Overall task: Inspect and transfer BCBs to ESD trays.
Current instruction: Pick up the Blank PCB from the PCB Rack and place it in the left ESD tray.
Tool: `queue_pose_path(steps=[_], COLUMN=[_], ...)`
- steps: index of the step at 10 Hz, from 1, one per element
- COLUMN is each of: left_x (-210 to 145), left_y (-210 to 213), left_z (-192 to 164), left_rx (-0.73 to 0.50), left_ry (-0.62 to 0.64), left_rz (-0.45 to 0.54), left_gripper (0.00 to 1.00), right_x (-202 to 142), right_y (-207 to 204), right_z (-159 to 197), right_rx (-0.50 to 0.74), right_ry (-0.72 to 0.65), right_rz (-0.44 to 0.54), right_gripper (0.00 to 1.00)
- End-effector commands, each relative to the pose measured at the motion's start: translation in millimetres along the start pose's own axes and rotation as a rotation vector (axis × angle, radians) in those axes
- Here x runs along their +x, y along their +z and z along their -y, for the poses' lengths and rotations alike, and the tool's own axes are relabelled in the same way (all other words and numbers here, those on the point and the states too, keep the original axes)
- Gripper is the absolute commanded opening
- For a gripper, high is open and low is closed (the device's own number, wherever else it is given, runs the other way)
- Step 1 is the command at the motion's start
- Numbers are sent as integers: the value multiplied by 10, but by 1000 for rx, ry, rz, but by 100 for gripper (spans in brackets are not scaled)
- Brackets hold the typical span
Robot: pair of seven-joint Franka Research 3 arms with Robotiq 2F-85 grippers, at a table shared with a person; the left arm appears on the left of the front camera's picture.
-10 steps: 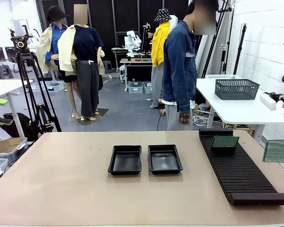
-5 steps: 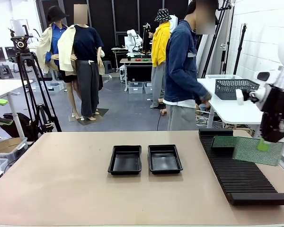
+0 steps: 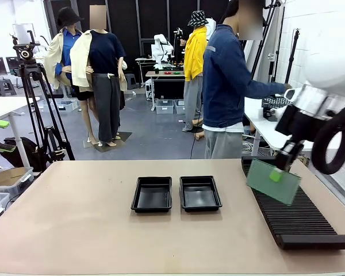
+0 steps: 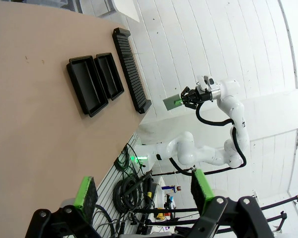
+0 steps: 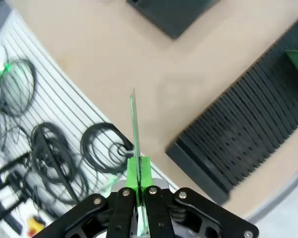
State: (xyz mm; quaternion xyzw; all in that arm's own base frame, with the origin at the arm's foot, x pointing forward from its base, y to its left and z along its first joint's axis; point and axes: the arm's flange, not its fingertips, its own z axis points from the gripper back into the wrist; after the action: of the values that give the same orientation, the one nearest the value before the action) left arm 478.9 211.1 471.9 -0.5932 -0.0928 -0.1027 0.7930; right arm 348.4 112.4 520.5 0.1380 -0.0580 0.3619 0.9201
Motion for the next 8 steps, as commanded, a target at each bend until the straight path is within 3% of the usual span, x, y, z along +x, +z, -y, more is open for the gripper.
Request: queue_pose_path(steps=[1, 4, 8], left_x=[-12, -12, -12], left_y=[11, 11, 11], left_z=[12, 12, 12], left_rx=[8, 8, 8], left_ry=[1, 1, 1], left_rz=[0, 0, 0], left_gripper=[100, 100, 100], right_x=[376, 829, 1210], right_y=[-95, -193, -497], right_z=[-100, -188, -198], right_rx=[67, 137, 208], right_ry=[-175, -378, -544], right_rz=[57, 112, 192], right_gripper=[0, 0, 0])
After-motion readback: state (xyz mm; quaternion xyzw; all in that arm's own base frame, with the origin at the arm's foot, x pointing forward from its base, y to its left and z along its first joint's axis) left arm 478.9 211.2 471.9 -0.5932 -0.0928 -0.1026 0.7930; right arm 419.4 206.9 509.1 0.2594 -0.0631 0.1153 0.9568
